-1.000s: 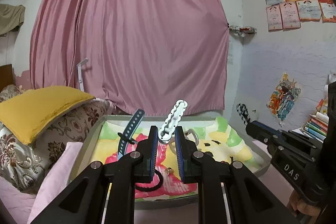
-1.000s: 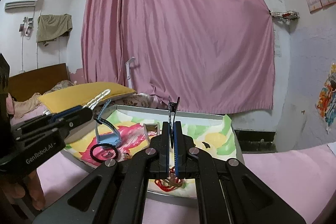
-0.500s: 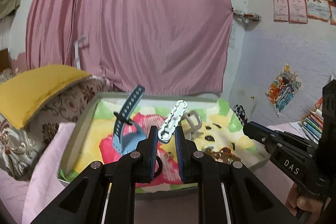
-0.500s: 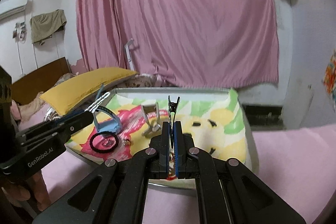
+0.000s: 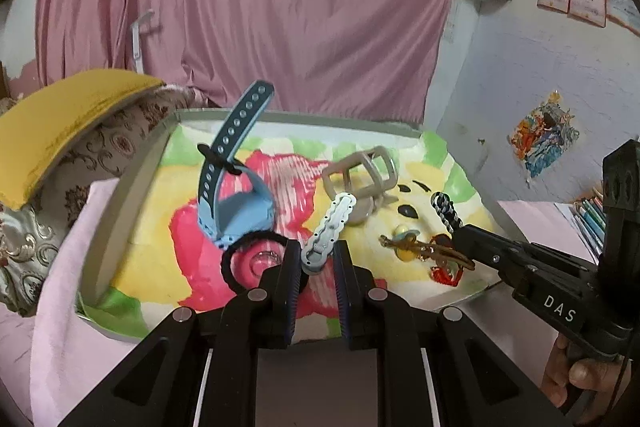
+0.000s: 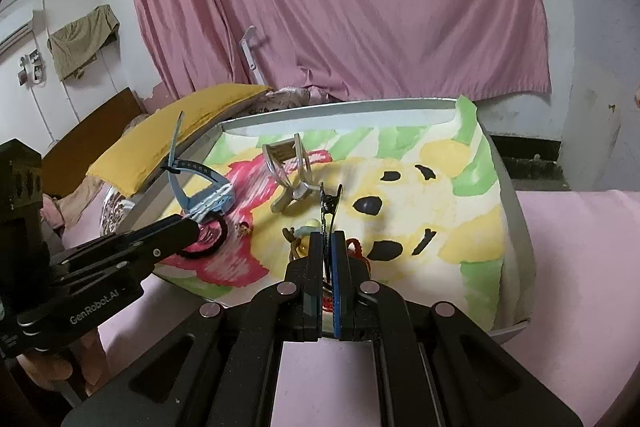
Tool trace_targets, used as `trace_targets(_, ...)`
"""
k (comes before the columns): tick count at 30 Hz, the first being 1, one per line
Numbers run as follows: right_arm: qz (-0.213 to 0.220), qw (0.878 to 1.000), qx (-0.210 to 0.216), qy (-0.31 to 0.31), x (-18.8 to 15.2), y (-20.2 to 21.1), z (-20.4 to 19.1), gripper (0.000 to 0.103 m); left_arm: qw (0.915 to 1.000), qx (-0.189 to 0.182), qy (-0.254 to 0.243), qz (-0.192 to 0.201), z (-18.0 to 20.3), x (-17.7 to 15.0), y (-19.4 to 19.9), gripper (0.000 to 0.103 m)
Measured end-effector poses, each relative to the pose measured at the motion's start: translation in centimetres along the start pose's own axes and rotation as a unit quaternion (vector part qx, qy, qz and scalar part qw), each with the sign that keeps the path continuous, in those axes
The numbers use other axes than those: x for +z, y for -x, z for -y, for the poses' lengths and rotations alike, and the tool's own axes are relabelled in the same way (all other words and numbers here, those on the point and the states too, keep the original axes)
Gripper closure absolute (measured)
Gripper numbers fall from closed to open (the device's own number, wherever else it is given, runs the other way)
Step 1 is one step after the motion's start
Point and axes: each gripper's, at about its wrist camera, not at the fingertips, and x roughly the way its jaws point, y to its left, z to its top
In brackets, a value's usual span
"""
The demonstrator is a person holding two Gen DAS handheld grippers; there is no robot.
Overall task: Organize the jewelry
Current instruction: 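Lift the keychain and white strap over the tray and lower them, then open both tools to release the keychain and strap into the tray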
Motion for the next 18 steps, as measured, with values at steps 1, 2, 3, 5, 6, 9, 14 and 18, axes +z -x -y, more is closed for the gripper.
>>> trace_targets(1,-0.004,1.0,0.001,0.0,-0.05,-0.17,-0.02,0.099,1.0,-0.001,0.001,-0.002,0.03,-0.06,-0.07,0.088)
trace_targets(2,-0.005,1.0,0.002,0.0,-0.05,-0.26,-0.02,0.099,1.0,-0.002,0.002,-0.005,-0.02,-0.07,-0.15,0.088)
trace_targets(3,-0.006,1.0,0.001,0.0,0.03,-0.36,-0.05,0.099,1.0,-0.003,0.003,-0.008,-0.02,-0.12,-0.26,0.088)
trace_targets(5,-0.007,1.0,0.001,0.0,0.03,-0.46,-0.13,0.099,0.9999,-0.004,0.003,-0.014,-0.05,-0.14,-0.4,0.088)
trace_targets(6,-0.008,1.0,0.0,-0.001,0.03,-0.45,-0.14,0.099,0.9999,-0.004,0.003,-0.016,-0.04,-0.15,-0.47,0.088)
trace_targets(9,-0.011,1.0,-0.001,0.002,0.05,-0.54,-0.29,0.099,0.9998,-0.003,0.003,-0.019,-0.07,-0.06,-0.57,0.088)
trace_targets(14,-0.018,1.0,-0.001,0.008,0.04,-0.75,-0.63,0.099,0.9997,-0.001,0.003,-0.024,-0.09,0.11,-0.75,0.088)
trace_targets(18,-0.022,1.0,-0.001,0.006,0.1,-0.8,-0.59,0.099,0.9997,-0.002,0.003,-0.024,-0.04,0.11,-0.75,0.088)
